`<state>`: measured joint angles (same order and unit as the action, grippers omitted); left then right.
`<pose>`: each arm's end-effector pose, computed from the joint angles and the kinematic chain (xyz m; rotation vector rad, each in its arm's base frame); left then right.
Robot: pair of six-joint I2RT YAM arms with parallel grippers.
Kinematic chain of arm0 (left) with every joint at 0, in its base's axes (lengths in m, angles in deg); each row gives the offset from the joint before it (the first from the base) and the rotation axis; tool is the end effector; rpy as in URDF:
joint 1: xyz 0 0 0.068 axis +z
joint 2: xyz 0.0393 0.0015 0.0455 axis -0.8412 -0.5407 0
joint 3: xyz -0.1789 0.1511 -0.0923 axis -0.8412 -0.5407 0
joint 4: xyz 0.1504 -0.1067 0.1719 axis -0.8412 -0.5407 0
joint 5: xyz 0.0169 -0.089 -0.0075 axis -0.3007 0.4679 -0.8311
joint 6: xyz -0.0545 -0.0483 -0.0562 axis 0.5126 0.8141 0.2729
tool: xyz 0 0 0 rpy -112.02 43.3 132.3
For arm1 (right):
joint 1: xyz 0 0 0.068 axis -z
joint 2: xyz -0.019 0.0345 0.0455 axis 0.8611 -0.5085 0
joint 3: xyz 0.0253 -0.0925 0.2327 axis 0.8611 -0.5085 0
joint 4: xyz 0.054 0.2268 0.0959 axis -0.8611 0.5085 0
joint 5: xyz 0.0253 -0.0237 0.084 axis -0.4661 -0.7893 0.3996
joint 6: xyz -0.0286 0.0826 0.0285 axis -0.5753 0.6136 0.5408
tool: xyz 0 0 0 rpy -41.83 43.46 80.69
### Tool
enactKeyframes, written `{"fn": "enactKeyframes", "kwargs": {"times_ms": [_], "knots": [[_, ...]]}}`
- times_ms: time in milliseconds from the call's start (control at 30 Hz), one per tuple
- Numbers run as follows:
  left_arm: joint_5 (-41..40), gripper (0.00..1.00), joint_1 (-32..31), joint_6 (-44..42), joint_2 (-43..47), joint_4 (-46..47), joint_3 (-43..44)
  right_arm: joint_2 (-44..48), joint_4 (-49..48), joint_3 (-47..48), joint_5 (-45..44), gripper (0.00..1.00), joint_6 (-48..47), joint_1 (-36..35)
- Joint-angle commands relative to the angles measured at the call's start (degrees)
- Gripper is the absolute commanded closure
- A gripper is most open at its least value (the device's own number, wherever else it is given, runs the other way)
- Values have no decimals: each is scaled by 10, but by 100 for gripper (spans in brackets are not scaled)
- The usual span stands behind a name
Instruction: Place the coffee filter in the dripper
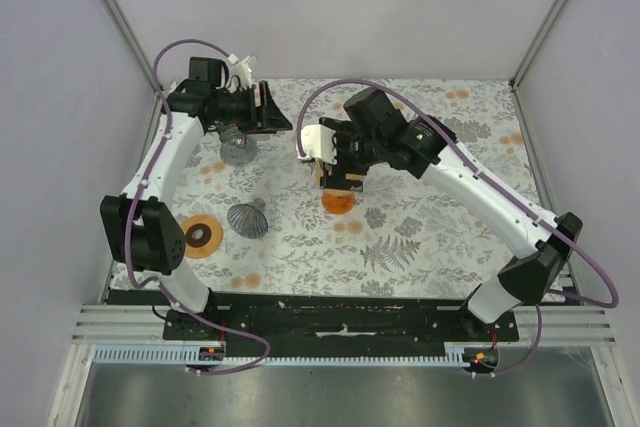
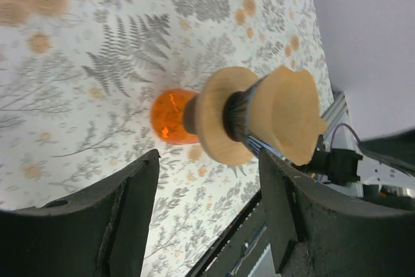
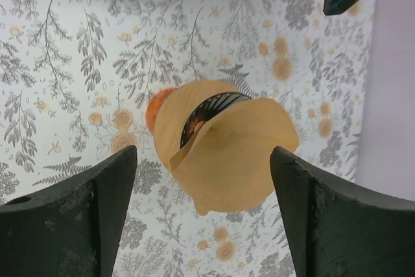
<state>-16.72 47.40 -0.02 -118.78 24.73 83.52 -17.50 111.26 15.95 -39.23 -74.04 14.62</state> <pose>0.3658 -0.1218 0.3024 0.3009 2.3051 -1.1051 0.2391 0.2670 0.3340 -1.7875 1.5473 0.2800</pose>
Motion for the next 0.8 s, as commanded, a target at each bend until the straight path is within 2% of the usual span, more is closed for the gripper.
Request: {"fn": "enactKeyframes", "kwargs": {"times_ms": [0,133,233,433,667,767], "knots": [[2,31,70,-81,18,-47,37,28,-51,22,-1,11,9,-51],[-17,30,143,-159,25,-100,45,-6,-78,-2,-58,21,-30,-119],[-10,29,200,-196,34,-125,32,-70,-73,3,-132,35,-46,-154],[29,29,298,-230,38,-146,0,-192,-107,2,-253,51,-51,-174],[51,29,327,-235,37,-146,-23,-317,-155,10,-367,59,-47,-163],[44,29,326,-238,42,-143,-21,-326,-160,-4,-370,59,-28,-147]]}}
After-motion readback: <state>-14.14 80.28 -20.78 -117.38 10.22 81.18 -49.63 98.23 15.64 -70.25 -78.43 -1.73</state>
